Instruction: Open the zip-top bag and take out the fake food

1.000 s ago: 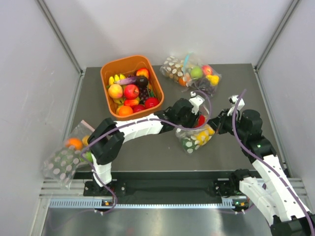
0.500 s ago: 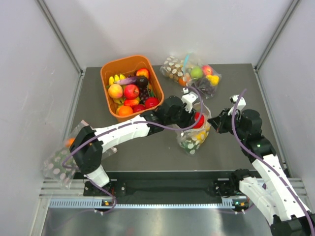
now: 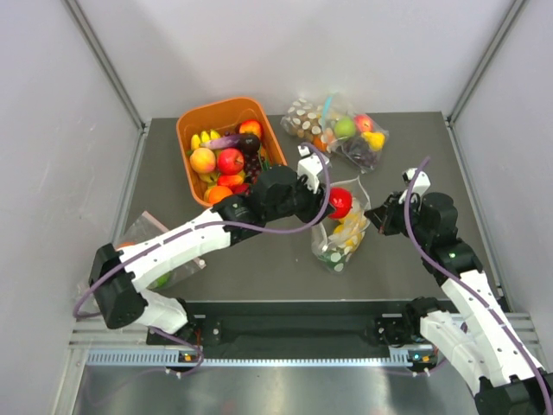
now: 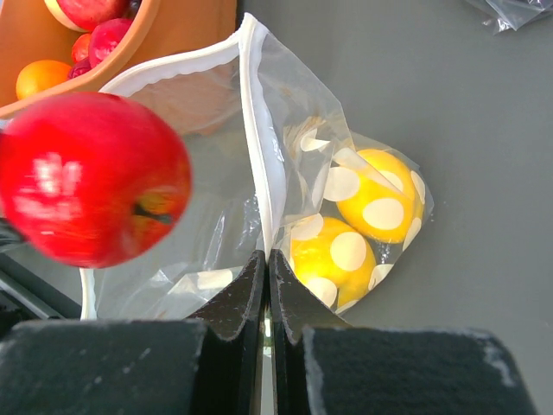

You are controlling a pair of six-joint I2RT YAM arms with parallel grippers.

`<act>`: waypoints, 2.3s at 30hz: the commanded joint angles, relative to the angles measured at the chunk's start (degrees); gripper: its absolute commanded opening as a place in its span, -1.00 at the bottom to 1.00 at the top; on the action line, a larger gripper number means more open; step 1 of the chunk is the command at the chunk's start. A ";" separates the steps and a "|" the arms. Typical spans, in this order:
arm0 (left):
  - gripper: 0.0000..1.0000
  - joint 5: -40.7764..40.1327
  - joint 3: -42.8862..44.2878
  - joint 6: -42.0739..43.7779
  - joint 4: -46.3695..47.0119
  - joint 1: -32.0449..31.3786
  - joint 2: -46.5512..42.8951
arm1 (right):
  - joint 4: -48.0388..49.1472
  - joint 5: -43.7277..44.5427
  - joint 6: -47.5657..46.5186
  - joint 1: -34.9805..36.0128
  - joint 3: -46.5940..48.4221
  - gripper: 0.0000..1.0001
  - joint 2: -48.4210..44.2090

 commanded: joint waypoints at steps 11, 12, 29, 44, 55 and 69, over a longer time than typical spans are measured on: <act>-0.85 -6.84 3.50 1.99 -6.91 9.76 -12.43 | 0.72 0.16 -0.74 -0.16 0.62 -1.00 -0.35; -0.85 -7.36 4.20 2.43 -7.70 11.35 -12.26 | 0.81 0.16 -0.82 -0.16 0.62 -1.00 -0.26; -0.90 -15.28 0.52 1.90 -8.15 28.42 -4.26 | 0.20 -0.63 -0.91 -0.16 0.10 -1.00 -1.40; 0.30 -8.17 -0.62 4.27 -6.57 26.05 -10.93 | 0.11 -0.98 -0.91 -0.16 0.10 -1.00 -0.96; 0.38 -1.40 3.50 3.24 -2.27 3.03 -10.42 | -0.95 -1.07 -0.74 -0.25 1.24 -1.00 -1.32; 0.33 2.92 5.44 -3.89 8.81 -5.24 7.25 | -3.93 -3.09 -1.00 -0.16 3.17 -1.00 -3.42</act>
